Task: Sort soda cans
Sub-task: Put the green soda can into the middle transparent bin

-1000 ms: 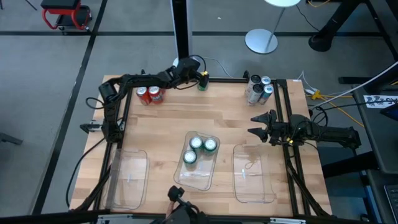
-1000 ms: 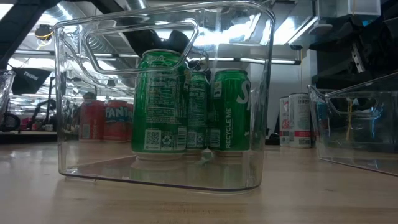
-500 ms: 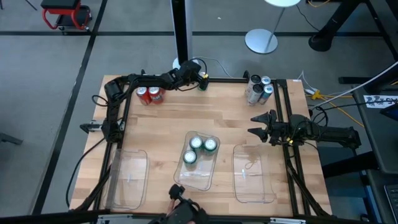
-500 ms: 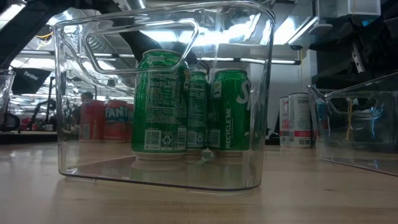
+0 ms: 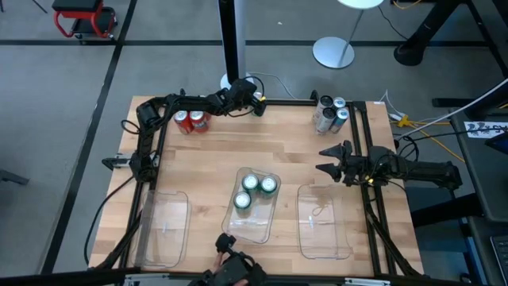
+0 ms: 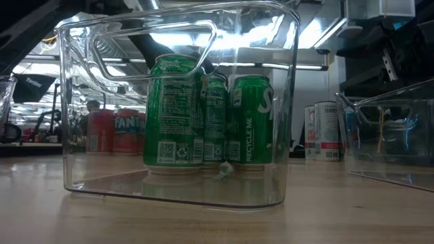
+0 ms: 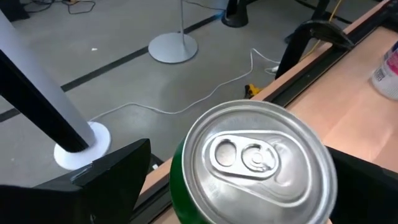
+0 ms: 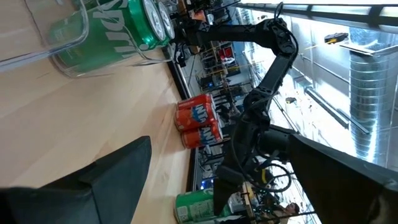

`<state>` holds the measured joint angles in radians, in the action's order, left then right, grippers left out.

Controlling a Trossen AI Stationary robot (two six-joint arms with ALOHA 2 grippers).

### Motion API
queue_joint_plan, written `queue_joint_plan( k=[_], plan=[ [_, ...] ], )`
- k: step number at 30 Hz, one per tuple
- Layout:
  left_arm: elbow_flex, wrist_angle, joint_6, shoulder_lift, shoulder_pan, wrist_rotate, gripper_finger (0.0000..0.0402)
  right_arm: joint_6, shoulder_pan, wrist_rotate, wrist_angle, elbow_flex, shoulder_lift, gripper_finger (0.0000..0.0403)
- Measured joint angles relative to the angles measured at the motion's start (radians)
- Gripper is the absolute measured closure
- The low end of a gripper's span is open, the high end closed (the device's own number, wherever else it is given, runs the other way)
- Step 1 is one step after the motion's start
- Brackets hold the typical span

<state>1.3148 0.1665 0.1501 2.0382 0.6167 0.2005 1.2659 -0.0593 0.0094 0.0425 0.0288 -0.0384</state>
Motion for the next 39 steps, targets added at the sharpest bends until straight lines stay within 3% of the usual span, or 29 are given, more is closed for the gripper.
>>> queue_joint_plan(
  k=[11, 25, 39],
  plan=[
    [0.000, 0.000, -0.004, 0.003, 0.004, 0.001, 0.0107, 0.000, 0.000, 0.002, 0.000, 0.000, -0.024, 0.0027],
    [-0.002, -0.040, -0.049, -0.041, -0.041, 0.019, 0.0106, 0.000, 0.000, 0.003, -0.010, -0.001, -0.023, 0.0027],
    [-0.002, -0.178, -0.066, -0.307, -0.222, 0.025, 0.0102, 0.000, 0.000, 0.013, -0.031, -0.003, -0.023, 0.0027]
  ],
)
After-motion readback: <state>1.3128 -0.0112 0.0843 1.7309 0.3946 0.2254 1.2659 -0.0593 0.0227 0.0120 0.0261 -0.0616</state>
